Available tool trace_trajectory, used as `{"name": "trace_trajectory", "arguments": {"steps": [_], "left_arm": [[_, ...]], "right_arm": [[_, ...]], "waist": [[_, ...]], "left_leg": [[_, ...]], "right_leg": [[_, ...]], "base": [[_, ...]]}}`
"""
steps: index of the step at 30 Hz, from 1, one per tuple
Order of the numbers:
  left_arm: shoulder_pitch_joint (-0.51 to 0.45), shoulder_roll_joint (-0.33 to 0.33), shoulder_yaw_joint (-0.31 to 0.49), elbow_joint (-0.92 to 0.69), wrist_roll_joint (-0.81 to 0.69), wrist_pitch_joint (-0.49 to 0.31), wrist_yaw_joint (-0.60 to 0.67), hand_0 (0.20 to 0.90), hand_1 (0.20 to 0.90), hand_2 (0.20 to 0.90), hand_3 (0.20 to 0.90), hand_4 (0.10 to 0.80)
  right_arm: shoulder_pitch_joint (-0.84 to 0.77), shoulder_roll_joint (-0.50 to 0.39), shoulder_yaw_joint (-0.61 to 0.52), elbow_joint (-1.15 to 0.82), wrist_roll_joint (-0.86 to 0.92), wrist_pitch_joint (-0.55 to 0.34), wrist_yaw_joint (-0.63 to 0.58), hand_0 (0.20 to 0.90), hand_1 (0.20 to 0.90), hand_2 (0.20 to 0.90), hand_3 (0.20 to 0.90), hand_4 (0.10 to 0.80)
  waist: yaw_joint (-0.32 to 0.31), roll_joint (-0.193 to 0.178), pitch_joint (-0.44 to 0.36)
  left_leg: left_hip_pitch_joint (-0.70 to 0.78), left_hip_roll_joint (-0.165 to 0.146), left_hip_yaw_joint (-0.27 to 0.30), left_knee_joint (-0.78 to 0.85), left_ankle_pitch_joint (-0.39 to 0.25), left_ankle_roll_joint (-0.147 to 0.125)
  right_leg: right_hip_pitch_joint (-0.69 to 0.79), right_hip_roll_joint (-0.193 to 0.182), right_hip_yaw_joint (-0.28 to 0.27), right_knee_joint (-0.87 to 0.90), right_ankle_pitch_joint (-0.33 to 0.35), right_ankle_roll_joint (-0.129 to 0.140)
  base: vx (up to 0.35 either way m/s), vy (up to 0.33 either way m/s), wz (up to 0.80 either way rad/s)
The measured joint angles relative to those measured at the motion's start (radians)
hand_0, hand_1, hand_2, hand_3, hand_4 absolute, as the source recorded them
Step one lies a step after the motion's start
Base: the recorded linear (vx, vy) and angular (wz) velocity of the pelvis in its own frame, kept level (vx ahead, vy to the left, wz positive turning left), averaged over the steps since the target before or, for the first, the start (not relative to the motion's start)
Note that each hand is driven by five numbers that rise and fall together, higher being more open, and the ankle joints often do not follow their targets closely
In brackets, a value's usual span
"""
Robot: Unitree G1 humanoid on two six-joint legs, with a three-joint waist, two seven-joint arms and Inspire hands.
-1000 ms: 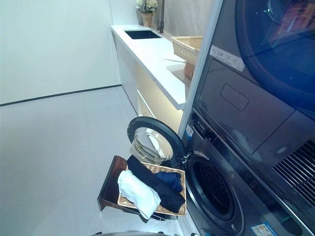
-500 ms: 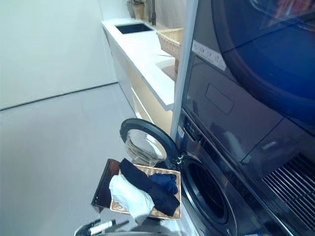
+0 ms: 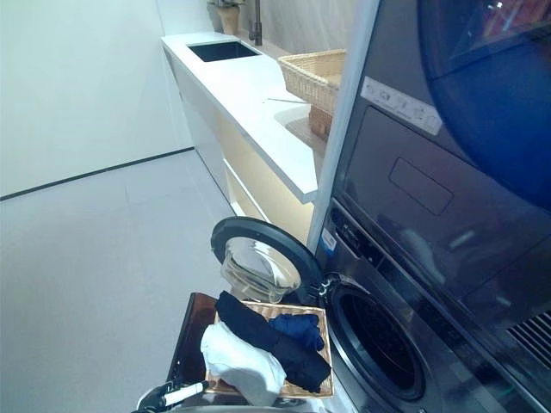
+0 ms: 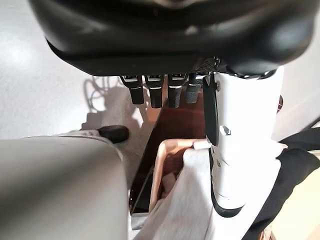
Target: Pick up the clothes and place them into the washing machine
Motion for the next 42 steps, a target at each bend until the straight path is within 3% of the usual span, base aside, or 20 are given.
{"name": "trace_trajectory", "arguments": {"steps": [2, 6, 19, 20, 21, 24, 25, 28, 31, 37, 42], "left_arm": [[0.001, 0.002, -0.011, 0.000, 0.000, 0.000, 0.001, 0.900, 0.900, 0.900, 0.900, 0.800], [0.001, 0.002, -0.011, 0.002, 0.000, 0.000, -0.002, 0.900, 0.900, 0.900, 0.900, 0.800], [0.033, 0.003, -0.010, 0.014, 0.012, 0.000, -0.003, 0.900, 0.900, 0.900, 0.900, 0.800], [0.031, 0.001, -0.010, 0.015, 0.012, 0.001, -0.004, 0.900, 0.900, 0.900, 0.900, 0.800], [0.029, -0.004, -0.011, 0.015, 0.013, 0.000, -0.006, 0.900, 0.900, 0.900, 0.900, 0.800], [0.041, 0.001, -0.014, 0.016, 0.013, 0.001, -0.008, 0.900, 0.900, 0.900, 0.900, 0.800], [0.045, 0.002, -0.013, 0.017, 0.013, 0.002, -0.007, 0.900, 0.900, 0.900, 0.900, 0.800], [0.048, 0.009, -0.010, 0.017, 0.019, 0.002, -0.001, 0.900, 0.900, 0.900, 0.900, 0.800], [0.053, 0.005, -0.008, 0.014, 0.019, 0.002, 0.000, 0.900, 0.900, 0.900, 0.900, 0.800], [0.062, 0.002, -0.006, 0.012, 0.019, 0.001, 0.000, 0.900, 0.900, 0.900, 0.900, 0.800], [0.062, 0.001, -0.005, 0.012, 0.019, 0.000, -0.001, 0.900, 0.900, 0.900, 0.900, 0.800]], "right_arm": [[-0.001, 0.006, 0.001, -0.002, 0.000, 0.001, 0.001, 0.900, 0.900, 0.900, 0.900, 0.800], [-0.017, 0.031, 0.004, -0.020, -0.003, 0.004, 0.001, 0.900, 0.900, 0.900, 0.900, 0.800], [-0.045, 0.035, 0.006, -0.045, -0.002, 0.003, 0.000, 0.900, 0.900, 0.900, 0.900, 0.800], [-0.050, 0.034, 0.010, -0.043, -0.002, 0.001, -0.001, 0.900, 0.900, 0.900, 0.900, 0.800], [-0.065, 0.029, 0.014, -0.043, -0.002, 0.001, -0.001, 0.900, 0.900, 0.900, 0.900, 0.800], [-0.071, 0.031, 0.017, -0.051, -0.002, -0.001, -0.002, 0.900, 0.900, 0.900, 0.900, 0.800], [-0.074, 0.031, 0.019, -0.056, -0.002, -0.001, -0.001, 0.900, 0.900, 0.900, 0.900, 0.800], [-0.069, 0.032, 0.022, -0.065, -0.002, -0.002, -0.001, 0.900, 0.900, 0.900, 0.900, 0.800], [-0.068, 0.030, 0.022, -0.067, -0.002, -0.002, -0.003, 0.900, 0.900, 0.900, 0.900, 0.800], [-0.069, 0.028, 0.021, -0.080, -0.003, -0.002, -0.003, 0.900, 0.900, 0.900, 0.900, 0.800], [-0.071, 0.026, 0.021, -0.087, -0.003, -0.002, -0.002, 0.900, 0.900, 0.900, 0.900, 0.800]], "waist": [[-0.003, -0.005, -0.006], [0.018, -0.006, -0.020], [0.022, 0.007, -0.064], [0.022, 0.014, -0.059], [0.025, 0.031, -0.045], [0.021, 0.045, -0.036], [0.024, 0.046, -0.033], [0.022, 0.039, -0.021], [0.023, 0.031, -0.018], [0.026, 0.039, -0.013], [0.027, 0.042, -0.017]], "left_leg": [[0.014, -0.025, 0.007, 0.001, -0.008, 0.019], [0.015, -0.041, 0.028, 0.001, -0.022, 0.034], [0.010, -0.063, 0.027, 0.007, -0.043, 0.051], [0.008, -0.074, 0.026, 0.009, -0.056, 0.062], [0.009, -0.059, 0.020, 0.010, -0.058, 0.067], [0.033, -0.066, 0.028, 0.001, -0.051, 0.089], [0.040, -0.065, 0.030, -0.012, -0.046, 0.094], [0.047, -0.065, 0.031, -0.020, -0.042, 0.092], [0.048, -0.053, 0.028, -0.024, -0.033, 0.076], [0.063, -0.020, 0.023, -0.028, -0.038, 0.044], [0.062, -0.012, 0.015, -0.029, -0.043, 0.036]], "right_leg": [[-0.002, -0.024, 0.008, 0.026, -0.022, 0.018], [-0.024, -0.042, 0.029, 0.047, -0.037, 0.032], [-0.036, -0.060, 0.032, 0.073, -0.045, 0.051], [-0.056, -0.063, 0.032, 0.119, -0.047, 0.055], [-0.109, -0.058, 0.025, 0.220, -0.051, 0.056], [-0.152, -0.075, -0.006, 0.298, -0.062, 0.045], [-0.169, -0.078, -0.030, 0.300, -0.077, 0.025], [-0.200, -0.076, -0.027, 0.211, -0.067, 0.029], [-0.172, -0.064, -0.033, 0.133, -0.035, 0.059], [-0.109, -0.024, -0.037, 0.027, 0.007, 0.034], [-0.098, -0.015, -0.045, 0.012, 0.009, 0.029]], "base": [[0.067, 0.198, -0.20], [0.078, 0.167, -0.12], [0.051, 0.145, 0.00], [-0.023, 0.150, -0.25], [-0.014, 0.090, -0.20], [0.027, 0.043, -0.16], [0.000, 0.000, 0.00], [0.017, -0.034, 0.01], [0.058, -0.066, -0.02], [0.067, -0.078, 0.03], [0.052, -0.067, 0.12]]}}
